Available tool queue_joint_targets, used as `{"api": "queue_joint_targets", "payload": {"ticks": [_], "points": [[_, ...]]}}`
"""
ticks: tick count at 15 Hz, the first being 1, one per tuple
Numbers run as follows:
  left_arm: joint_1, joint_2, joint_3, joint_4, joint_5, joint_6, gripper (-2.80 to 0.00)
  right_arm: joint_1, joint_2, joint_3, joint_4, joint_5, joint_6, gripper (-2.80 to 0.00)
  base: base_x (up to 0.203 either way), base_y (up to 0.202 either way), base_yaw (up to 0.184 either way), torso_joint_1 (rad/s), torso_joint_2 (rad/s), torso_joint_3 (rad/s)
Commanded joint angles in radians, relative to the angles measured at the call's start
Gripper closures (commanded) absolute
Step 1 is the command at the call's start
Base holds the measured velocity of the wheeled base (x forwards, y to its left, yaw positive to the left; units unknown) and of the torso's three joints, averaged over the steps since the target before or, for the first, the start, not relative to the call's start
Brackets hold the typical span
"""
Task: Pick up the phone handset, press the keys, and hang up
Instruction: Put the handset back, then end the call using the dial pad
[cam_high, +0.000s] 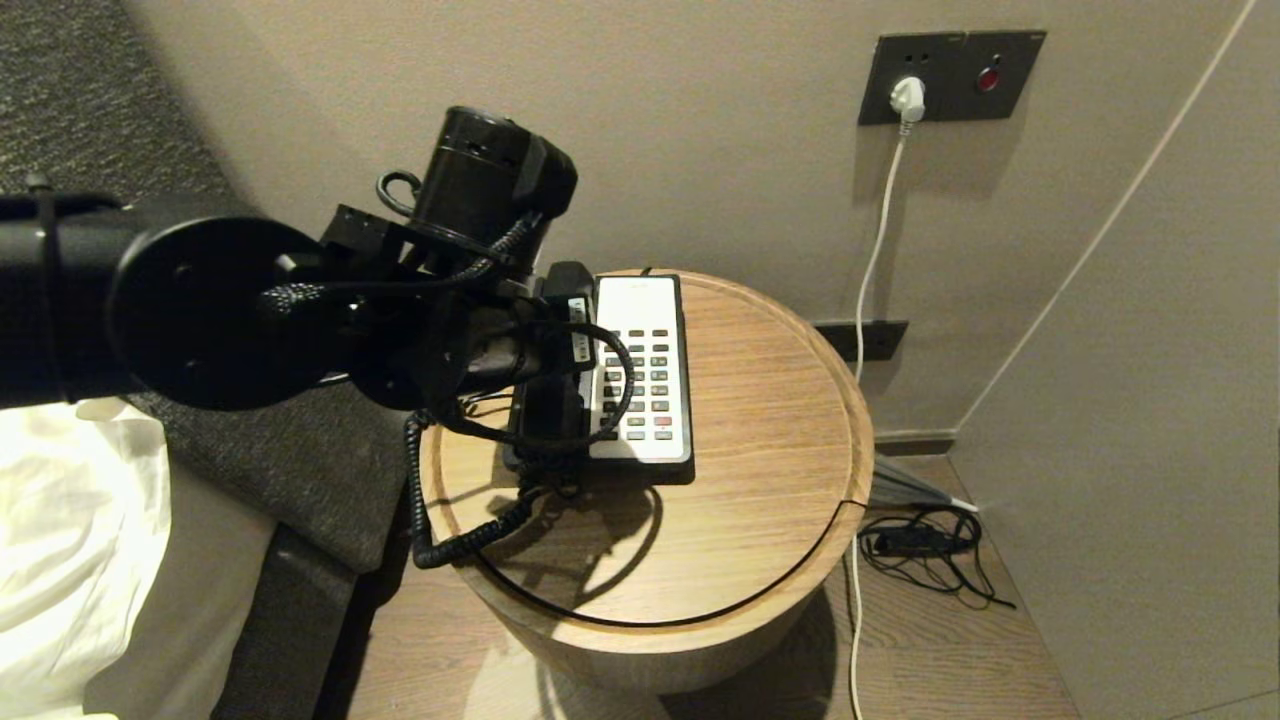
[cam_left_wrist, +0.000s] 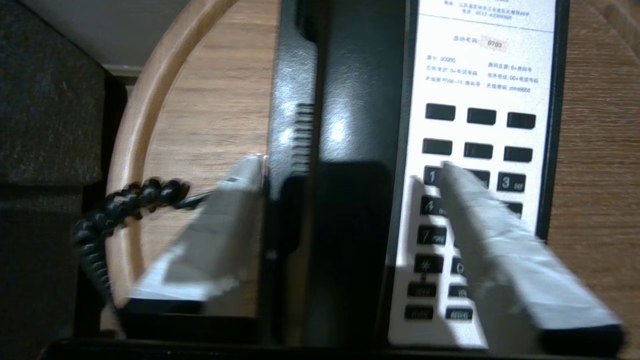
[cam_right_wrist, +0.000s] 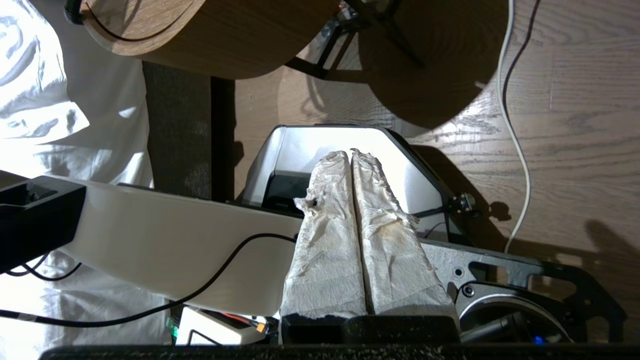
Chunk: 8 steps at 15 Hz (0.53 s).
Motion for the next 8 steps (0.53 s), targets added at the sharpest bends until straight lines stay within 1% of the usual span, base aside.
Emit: {"api": "queue_joint_targets", "payload": {"ticks": [1,3,5,8], "points": [[0.001,-0.103,0.057,0.001,0.002,0.000,0.00,-0.002,0.011,0.014,-0.002,0.014,0.004,0.00,0.000,0.000,0.000,0.000,0.00,0.000],[0.001,-0.205,0.149,0.002,-0.001,0.000,0.00,-0.029,0.012,0.017,-0.001,0.034,0.005,0.00,0.000,0.000,0.000,0.000,0.00,0.000],[0.002,-0.340,0.273,0.000,-0.007,-0.002,0.00,-0.048,0.059,-0.040,0.012,0.036,0.005,0.00,0.000,0.000,0.000,0.000,0.00,0.000],[0.003,-0.577,0.423,0.004,-0.069,0.010,0.00,-0.052,0.219,-0.171,0.035,0.035,0.006,0.00,0.000,0.000,0.000,0.000,0.00,0.000]]}}
